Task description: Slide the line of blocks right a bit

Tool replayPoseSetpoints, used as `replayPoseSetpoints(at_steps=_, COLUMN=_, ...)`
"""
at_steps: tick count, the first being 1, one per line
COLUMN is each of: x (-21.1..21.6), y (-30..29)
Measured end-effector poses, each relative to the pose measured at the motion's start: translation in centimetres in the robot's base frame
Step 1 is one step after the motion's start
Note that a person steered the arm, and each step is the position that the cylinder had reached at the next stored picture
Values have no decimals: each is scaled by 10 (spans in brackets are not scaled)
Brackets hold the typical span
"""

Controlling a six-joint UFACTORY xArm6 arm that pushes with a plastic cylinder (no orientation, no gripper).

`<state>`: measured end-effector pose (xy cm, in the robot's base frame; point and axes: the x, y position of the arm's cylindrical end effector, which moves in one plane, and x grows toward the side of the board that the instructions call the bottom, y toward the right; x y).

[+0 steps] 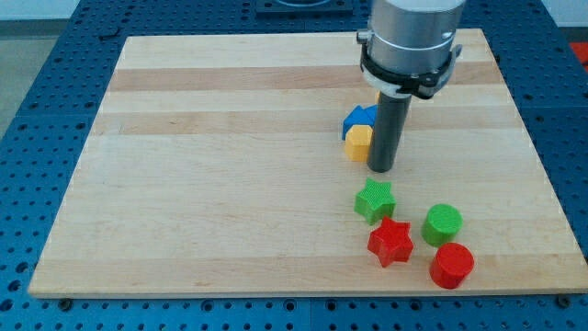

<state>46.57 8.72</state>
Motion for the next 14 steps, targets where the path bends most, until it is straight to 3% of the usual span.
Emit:
replayPoseSetpoints(at_steps=4, x=4, y=-33)
replayPoseSetpoints(at_steps=6, x=17, y=-116)
replayPoseSetpoints(at_steps=7, x=-17, y=-141)
replayPoseSetpoints(at_steps=9, x=-95, y=-139)
replayPoseSetpoints(at_steps=10, x=-107, y=-125)
replayPoseSetpoints(at_steps=14, x=-70, y=-79)
